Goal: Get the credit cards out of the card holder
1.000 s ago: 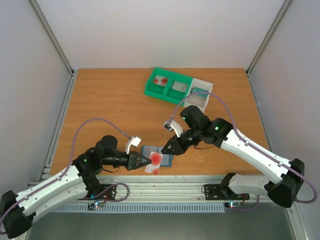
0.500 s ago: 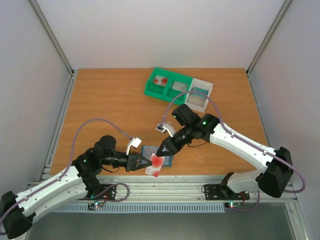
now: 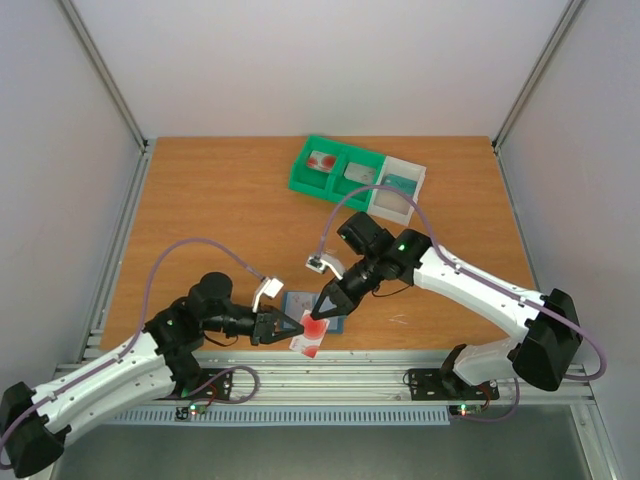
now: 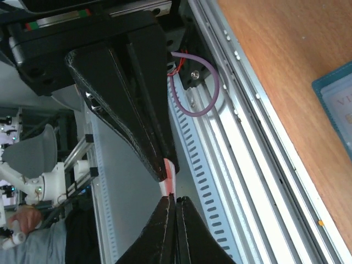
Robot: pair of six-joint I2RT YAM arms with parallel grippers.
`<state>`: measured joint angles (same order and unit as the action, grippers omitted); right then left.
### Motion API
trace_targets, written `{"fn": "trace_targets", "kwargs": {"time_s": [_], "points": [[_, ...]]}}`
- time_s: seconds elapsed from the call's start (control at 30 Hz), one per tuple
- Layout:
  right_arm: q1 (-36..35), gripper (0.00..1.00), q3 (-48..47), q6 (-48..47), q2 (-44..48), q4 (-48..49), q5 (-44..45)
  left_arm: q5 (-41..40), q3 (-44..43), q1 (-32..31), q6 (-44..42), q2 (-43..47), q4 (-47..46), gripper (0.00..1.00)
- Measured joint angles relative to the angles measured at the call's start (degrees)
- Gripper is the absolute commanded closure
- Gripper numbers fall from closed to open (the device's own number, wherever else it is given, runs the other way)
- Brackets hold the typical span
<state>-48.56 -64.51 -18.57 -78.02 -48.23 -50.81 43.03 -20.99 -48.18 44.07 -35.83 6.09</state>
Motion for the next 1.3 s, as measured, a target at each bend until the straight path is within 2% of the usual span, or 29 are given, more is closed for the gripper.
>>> {"fn": "trace_targets", "kwargs": {"time_s": [0.1,0.17,0.27,0.4,0.47,0.67,0.83,1.13,1.3], "points": [[-0.02,0.99,0.59,0.33,0.7,0.9,-1.53,-1.99,-0.04,-0.04,-0.83,0.94,1.14,0.73],[-0.04,0.99,1.05,0.76,1.25,1.86,-1.84,-4.61,-0.59,-0.04,-1.6,2.19,3.82,0.5],[-0.07,0.99,1.51,2.01,1.51,3.28,-1.79,-10.29,-2.27,-0.07,-2.4,5.84,8.9,0.3],[-0.07,0.99,2.84,5.46,2.14,6.64,1.05,-18.64,-5.51,-0.04,-3.34,11.72,15.26,0.15],[-0.04,0.99,3.52,7.82,2.45,8.85,3.63,-22.77,-6.95,-0.04,-3.78,14.49,18.27,0.02],[0.13,0.99,3.91,14.19,2.6,14.08,12.81,-33.48,-9.22,-0.04,-4.5,19.1,26.71,0.01],[1.92,0.99,3.93,19.45,2.64,17.68,19.78,-38.23,-9.22,-0.04,-4.52,20.92,31.34,0.01],[8.94,0.99,5.77,27.85,2.45,25.79,28.59,-43.41,-7.39,-0.04,-4.02,20.26,31.69,0.01],[12.94,0.99,5.6,31.5,-1.51,31.17,31.21,-44.98,-3.93,-0.04,-4.07,17.25,29.49,0.01]]}}
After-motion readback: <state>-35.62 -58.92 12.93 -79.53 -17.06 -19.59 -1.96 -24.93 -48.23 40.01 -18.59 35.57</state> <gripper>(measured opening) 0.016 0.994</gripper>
